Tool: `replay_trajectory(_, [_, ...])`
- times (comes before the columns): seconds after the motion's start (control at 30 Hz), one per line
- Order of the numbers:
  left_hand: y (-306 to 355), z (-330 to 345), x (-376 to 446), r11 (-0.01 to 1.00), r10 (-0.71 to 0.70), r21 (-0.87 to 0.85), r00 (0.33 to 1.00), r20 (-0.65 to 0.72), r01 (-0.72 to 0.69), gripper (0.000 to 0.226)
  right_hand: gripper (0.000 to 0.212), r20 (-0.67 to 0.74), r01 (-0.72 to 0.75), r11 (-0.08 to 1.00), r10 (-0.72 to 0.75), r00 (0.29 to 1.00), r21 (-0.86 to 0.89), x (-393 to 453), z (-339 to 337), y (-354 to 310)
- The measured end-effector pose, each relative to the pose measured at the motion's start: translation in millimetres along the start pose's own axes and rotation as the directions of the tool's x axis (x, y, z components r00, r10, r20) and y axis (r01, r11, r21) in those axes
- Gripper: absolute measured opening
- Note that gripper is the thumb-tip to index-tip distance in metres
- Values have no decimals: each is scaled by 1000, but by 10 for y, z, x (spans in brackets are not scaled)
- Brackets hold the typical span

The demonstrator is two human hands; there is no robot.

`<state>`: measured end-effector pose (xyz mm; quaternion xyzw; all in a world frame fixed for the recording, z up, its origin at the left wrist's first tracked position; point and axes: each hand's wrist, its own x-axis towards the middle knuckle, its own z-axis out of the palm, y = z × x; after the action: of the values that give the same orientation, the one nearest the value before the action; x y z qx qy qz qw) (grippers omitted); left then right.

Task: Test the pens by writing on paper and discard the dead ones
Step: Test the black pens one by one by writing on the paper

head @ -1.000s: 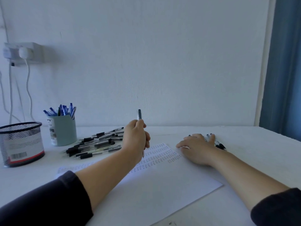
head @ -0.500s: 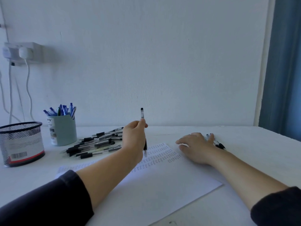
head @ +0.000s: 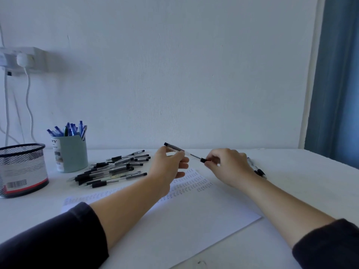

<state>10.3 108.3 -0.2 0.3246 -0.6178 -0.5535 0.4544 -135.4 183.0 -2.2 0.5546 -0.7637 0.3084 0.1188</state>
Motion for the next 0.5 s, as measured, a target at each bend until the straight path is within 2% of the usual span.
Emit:
replay_trajectory(0.1, [-21, -2, -18, 999, -34, 42, 998, 43, 33, 26, 14, -149, -224, 971, 210, 966, -82, 38, -64, 134])
replay_trajectory(0.23, [-26, 1, -20, 996, -41, 84, 998, 39, 37, 24, 12, -273, -572, 810, 526, 806, -127, 52, -200, 464])
replay_trajectory(0.33, [-19, 5, -24, 994, -44, 105, 998, 48, 39, 21, 7, -262, -733, 675, 694, 670, -84, 5, -286, 686])
replay_trajectory(0.4, [-20, 6, -27, 992, -46, 116, 997, 58, 39, 20, 8, -214, -793, 606, 767, 604, -65, -22, -309, 753])
replay_trajectory(0.5, [-22, 4, -24, 991, -47, 131, 997, 68, 37, 19, 9, -140, -808, 583, 795, 590, -92, -26, -285, 742])
